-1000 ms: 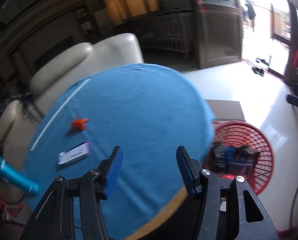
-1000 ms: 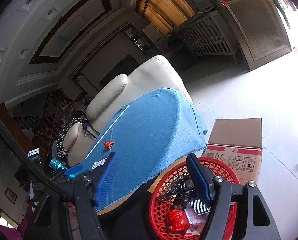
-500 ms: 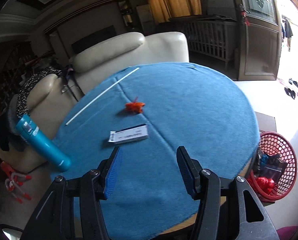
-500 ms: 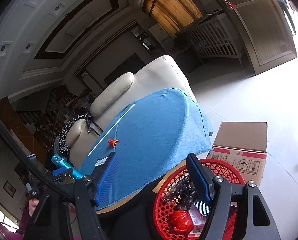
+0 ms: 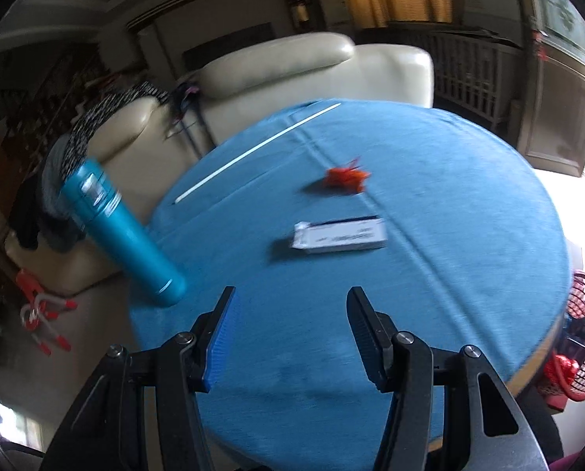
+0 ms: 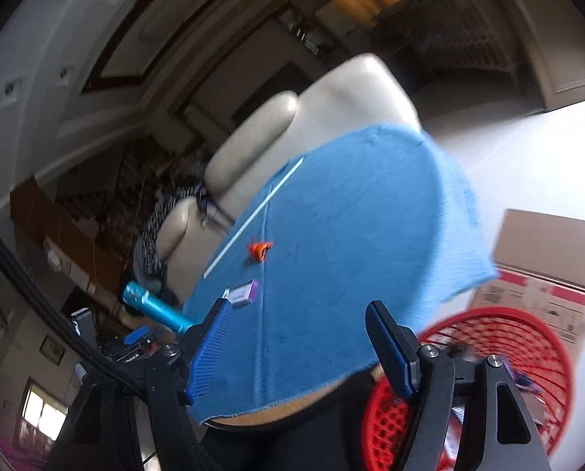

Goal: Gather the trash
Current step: 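Move both tools back over the table toward the orange plastic piece, then grasp the orange mesh-wrapped piece with the right tool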

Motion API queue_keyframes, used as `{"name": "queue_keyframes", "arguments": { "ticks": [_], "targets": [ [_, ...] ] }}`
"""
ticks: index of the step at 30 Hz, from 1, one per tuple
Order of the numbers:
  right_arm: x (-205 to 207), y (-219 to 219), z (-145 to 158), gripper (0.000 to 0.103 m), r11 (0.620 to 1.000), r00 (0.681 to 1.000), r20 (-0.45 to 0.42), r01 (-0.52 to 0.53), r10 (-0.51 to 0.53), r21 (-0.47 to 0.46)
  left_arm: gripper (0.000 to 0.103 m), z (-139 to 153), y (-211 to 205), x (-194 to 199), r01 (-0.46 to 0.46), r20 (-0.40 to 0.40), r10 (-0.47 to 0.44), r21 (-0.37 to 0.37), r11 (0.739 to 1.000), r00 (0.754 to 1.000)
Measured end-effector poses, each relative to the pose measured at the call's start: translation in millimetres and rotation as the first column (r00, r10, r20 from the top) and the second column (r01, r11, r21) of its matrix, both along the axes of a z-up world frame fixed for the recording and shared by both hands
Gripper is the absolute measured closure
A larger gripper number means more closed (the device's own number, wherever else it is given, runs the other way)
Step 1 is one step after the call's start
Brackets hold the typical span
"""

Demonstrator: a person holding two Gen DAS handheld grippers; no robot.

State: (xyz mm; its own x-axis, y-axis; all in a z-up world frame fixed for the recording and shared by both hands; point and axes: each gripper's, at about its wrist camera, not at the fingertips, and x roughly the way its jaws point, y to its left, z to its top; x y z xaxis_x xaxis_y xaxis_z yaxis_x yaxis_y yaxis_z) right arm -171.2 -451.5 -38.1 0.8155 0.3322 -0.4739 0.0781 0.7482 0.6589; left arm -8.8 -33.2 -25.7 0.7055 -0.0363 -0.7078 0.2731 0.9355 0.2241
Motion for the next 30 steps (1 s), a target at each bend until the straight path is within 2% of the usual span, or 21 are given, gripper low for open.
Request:
{"name": "queue_keyframes", "arguments": {
  "ticks": [5,11,16,18,23,24,27,28,30],
  "targets": [
    [95,55,-14,0.030,0.987,0.983,-0.100,-0.158,0.155,-0.016,0.046,-25,42,20,-0.070,-0.057,0.069,-0.018,0.997,0.996],
    [212,136,-27,0.030,0.941,0.935,-0.196,-0.320,0.296,-0.107,0.046,-48,75,27,-0.076,-0.095,0.072,-0.038,0.996,0.993],
    [314,184,-40,0.030,0.900,0.913,-0.245,-0.379,0.326,-0.216,0.046,-63,101,21,-0.069,-0.118,0.066,-0.028,0.997,0.991],
    [360,202,-52,0.030,0.873,0.905,-0.287,-0.394,0.313,-0.287,0.046,-67,112,18,-0.081,-0.124,0.078,-0.016,0.997,0.989],
    [430,220,-80,0.030,0.841,0.885,-0.361,-0.419,0.294,-0.342,0.046,-67,131,15,-0.079,-0.124,0.077,-0.007,0.997,0.989],
    [439,224,-83,0.032,0.837,0.879,-0.372,-0.427,0.296,-0.342,0.046,-66,131,16,-0.071,-0.120,0.070,-0.005,0.997,0.990],
    [454,237,-99,0.059,0.782,0.850,-0.439,-0.475,0.290,-0.402,0.046,-58,125,26,-0.026,-0.095,0.026,0.007,1.000,0.995],
    [455,243,-104,0.061,0.755,0.846,-0.447,-0.491,0.292,-0.434,0.046,-54,120,31,-0.001,-0.084,0.002,0.008,1.000,0.996],
    [448,245,-103,0.062,0.736,0.846,-0.440,-0.499,0.301,-0.458,0.046,-45,108,40,0.056,-0.062,-0.056,0.003,0.998,0.996]
  ]
}}
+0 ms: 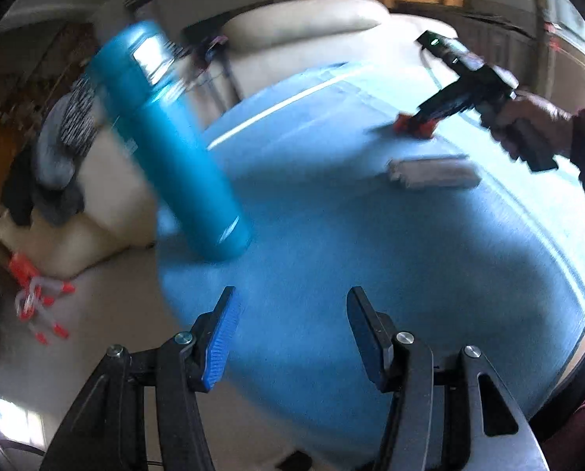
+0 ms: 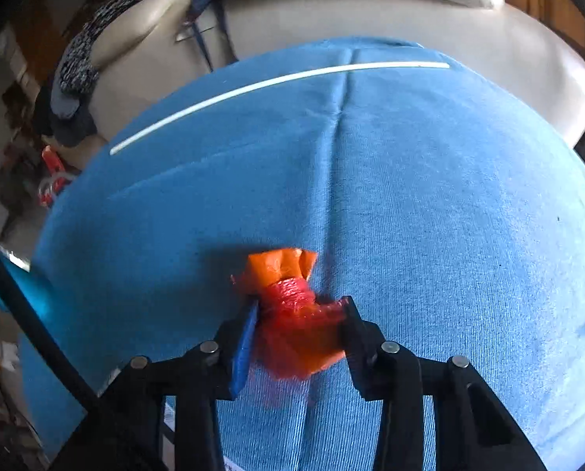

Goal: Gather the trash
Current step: 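Grasp the orange mesh-wrapped piece with the right tool, then grasp the white medicine box with the left tool while the right tool holds the orange piece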

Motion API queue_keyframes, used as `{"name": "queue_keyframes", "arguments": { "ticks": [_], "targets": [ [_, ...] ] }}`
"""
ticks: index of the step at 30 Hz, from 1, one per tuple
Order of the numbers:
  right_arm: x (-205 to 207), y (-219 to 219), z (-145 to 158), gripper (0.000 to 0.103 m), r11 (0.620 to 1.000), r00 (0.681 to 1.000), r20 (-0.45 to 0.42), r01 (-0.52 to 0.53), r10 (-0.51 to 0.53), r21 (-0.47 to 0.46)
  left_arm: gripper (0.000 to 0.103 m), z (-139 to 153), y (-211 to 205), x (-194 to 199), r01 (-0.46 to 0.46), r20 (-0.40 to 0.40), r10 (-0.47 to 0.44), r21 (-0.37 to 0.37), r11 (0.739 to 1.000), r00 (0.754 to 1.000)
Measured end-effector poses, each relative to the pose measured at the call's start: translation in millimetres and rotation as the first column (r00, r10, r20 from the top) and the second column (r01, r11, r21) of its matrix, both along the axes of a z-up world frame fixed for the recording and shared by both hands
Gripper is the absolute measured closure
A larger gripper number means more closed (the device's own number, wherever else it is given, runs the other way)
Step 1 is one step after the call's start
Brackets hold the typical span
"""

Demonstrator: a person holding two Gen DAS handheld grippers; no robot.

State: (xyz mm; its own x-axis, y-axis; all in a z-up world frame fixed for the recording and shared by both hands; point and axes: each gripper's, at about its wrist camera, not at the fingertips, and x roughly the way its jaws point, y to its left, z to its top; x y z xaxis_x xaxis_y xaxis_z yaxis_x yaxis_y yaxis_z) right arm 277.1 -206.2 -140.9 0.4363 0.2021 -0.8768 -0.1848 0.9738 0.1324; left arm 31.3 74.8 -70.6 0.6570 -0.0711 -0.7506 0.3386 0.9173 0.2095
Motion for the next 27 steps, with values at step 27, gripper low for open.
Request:
{"name": "queue_keyframes", "arguments": {
  "ticks": [27],
  "targets": [
    [-269,-156,17,0.062,0.859,0.938,-0.053,0.335,-0.342,0.387,0.015,-65,-158,153,0.425,-0.311,-0.503,-0.288,0.858,0.806]
  ]
}}
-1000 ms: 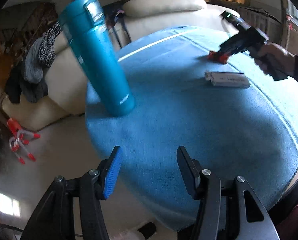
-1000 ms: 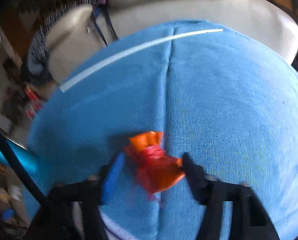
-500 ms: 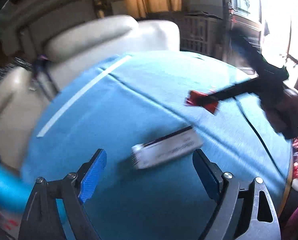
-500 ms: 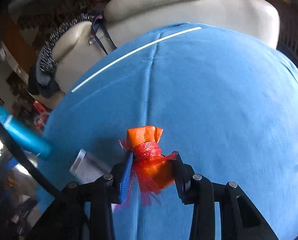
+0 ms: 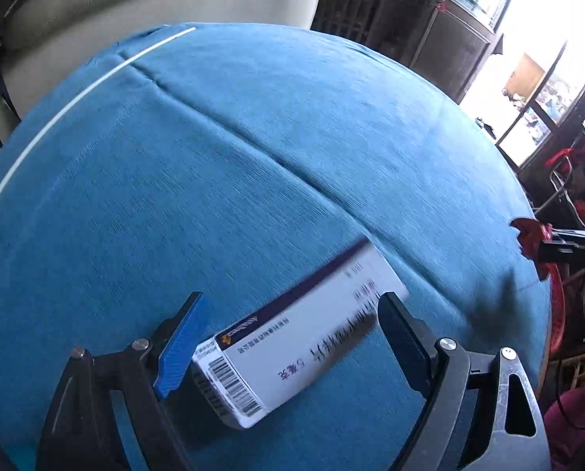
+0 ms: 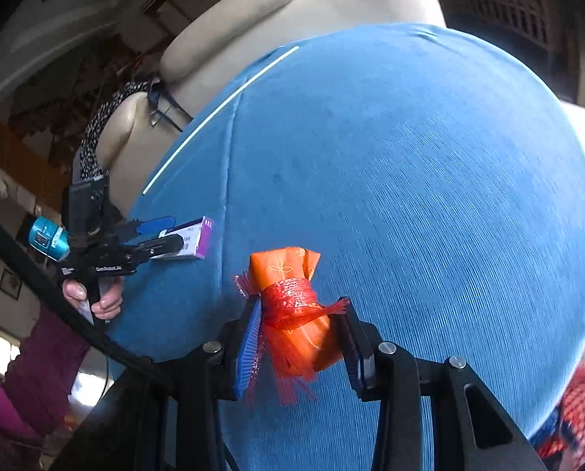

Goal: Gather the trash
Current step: 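Grasp the white medicine box with the left tool while the right tool holds the orange piece, then lift the medicine box with the left tool while the right tool carries the orange piece toward the basket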

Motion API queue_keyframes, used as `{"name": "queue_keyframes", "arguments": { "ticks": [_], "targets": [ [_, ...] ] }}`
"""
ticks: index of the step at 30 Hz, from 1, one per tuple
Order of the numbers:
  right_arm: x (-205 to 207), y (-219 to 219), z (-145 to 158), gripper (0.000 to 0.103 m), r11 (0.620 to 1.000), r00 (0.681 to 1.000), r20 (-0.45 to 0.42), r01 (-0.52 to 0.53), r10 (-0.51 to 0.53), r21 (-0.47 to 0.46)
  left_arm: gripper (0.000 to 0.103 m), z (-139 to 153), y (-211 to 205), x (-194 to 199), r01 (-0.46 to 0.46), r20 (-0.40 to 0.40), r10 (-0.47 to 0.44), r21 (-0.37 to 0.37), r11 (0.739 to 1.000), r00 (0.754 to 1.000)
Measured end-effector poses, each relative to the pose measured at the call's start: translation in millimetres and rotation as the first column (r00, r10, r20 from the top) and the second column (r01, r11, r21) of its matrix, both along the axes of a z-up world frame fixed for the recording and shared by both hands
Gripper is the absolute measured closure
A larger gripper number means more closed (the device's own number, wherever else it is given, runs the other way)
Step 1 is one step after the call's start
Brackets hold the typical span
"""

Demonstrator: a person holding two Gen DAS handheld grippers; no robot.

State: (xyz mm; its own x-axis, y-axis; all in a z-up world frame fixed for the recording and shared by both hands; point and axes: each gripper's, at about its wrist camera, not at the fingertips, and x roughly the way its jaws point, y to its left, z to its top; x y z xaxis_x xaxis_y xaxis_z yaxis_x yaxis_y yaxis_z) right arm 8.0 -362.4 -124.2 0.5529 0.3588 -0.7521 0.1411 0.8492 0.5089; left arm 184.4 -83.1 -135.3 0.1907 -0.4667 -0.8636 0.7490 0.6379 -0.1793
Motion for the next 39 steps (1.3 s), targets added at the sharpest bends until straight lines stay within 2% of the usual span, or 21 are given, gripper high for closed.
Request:
{"name": "queue_keyframes", "arguments": {
  "ticks": [5,8,11,15,17,19,22,27,35,39],
  "targets": [
    [-8,-1,2,0.062,1.000,1.000,0.024,0.010,-0.010,0.027,0.015,7,9,-53,0.013,-0.012,-0.013,-0.025,1.000,1.000],
    [-10,0,8,0.062,0.999,0.999,0.054,0.004,-0.006,0.041,0.015,15,6,-72,0.006,0.065,-0.007,0.010,1.000,0.998],
    [-10,4,10,0.062,0.999,0.998,0.066,-0.001,-0.002,0.044,0.015,15,-2,-66,-0.026,0.142,0.015,0.077,0.997,0.990],
    [-18,7,13,0.062,0.999,0.997,0.080,-0.003,0.000,0.046,0.015,1,-8,-47,-0.100,0.131,0.081,0.152,0.983,0.988],
    [-29,6,18,0.062,0.999,0.996,0.091,0.000,-0.003,0.034,0.024,-2,-6,-45,-0.109,0.116,0.092,0.150,0.983,0.989],
    [-37,5,21,0.062,1.000,0.995,0.099,0.005,-0.007,0.022,0.045,-5,-8,-44,-0.116,0.120,0.099,0.145,0.983,0.988],
    [-47,2,24,0.062,1.000,0.994,0.108,0.015,-0.018,0.024,0.052,-8,-11,-49,-0.130,0.131,0.111,0.143,0.981,0.985],
    [-62,3,30,0.062,1.000,0.991,0.135,0.015,-0.018,0.021,0.056,7,-17,-67,-0.172,0.215,0.139,0.145,0.974,0.967],
    [-91,12,51,0.062,1.000,0.979,0.205,0.003,-0.003,0.001,0.060,53,-26,-120,-0.237,0.393,0.172,0.123,0.964,0.903],
    [-107,13,60,0.062,1.000,0.972,0.236,0.006,-0.004,-0.006,0.060,74,-27,-147,-0.250,0.442,0.185,0.093,0.964,0.878]
  ]
}}
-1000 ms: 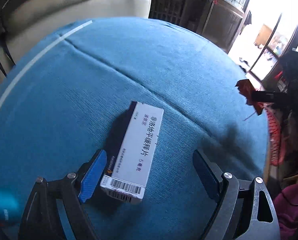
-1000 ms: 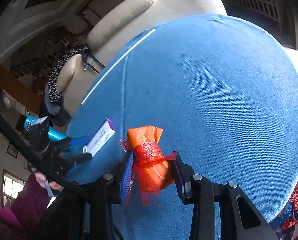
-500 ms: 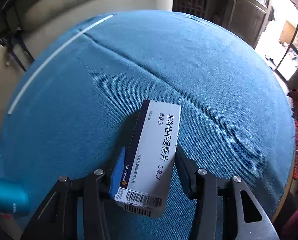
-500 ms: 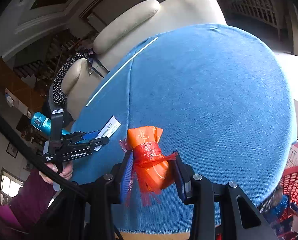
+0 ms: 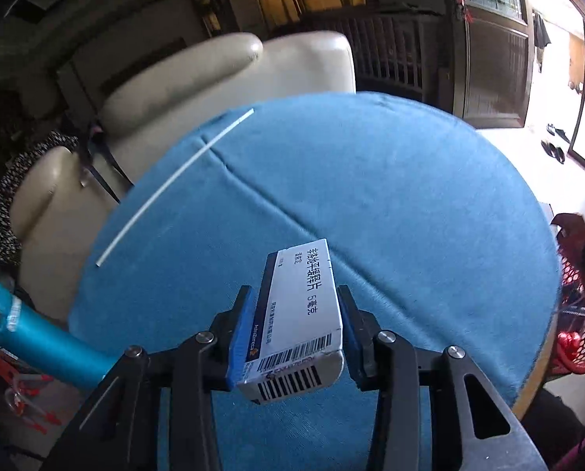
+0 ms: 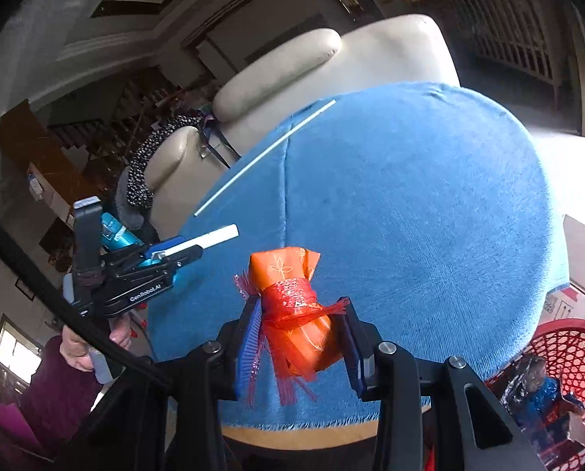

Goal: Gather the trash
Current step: 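Lift the medicine box with the left tool while the right tool carries the orange piece toward the basket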

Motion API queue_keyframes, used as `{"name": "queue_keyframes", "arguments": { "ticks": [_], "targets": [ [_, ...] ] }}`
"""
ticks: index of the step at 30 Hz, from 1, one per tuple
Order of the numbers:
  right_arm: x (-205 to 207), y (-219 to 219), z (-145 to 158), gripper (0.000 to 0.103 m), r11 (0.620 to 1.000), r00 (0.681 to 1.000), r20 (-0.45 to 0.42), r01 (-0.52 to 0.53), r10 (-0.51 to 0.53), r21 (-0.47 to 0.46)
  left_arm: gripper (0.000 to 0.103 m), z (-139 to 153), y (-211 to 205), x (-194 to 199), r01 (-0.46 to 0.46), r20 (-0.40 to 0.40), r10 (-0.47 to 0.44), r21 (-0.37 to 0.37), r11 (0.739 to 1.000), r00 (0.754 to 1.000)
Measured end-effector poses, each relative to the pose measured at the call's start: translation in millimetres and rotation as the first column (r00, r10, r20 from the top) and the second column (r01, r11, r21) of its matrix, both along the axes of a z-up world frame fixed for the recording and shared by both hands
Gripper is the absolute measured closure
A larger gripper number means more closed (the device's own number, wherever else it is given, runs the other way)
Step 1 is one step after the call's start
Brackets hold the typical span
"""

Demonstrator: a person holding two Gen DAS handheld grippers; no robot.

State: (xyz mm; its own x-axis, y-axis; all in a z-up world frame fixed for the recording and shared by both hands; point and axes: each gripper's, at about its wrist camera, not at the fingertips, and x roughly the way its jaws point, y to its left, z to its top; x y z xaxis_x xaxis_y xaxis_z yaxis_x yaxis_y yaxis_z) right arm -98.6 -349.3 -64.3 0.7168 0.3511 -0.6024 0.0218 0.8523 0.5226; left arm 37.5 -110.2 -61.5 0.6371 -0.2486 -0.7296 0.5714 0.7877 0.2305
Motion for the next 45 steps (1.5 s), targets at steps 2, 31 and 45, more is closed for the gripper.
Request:
{"name": "queue_keyframes", "arguments": {
  "ticks": [2,31,45],
  "targets": [
    [-9,1,5,0.062,1.000,1.000,0.014,0.002,-0.002,-0.001,0.060,7,-6,-3,0.001,0.027,-0.001,-0.001,1.000,1.000],
    [-87,-22,53,0.062,0.998,0.986,0.159,0.061,-0.059,-0.009,0.060,102,-46,-92,0.036,0.281,-0.026,-0.031,0.999,0.959],
    [-109,-49,57,0.062,0.992,0.973,0.196,0.120,-0.123,0.030,0.060,117,-79,-117,0.054,0.326,-0.039,-0.039,0.998,0.945]
  ]
}}
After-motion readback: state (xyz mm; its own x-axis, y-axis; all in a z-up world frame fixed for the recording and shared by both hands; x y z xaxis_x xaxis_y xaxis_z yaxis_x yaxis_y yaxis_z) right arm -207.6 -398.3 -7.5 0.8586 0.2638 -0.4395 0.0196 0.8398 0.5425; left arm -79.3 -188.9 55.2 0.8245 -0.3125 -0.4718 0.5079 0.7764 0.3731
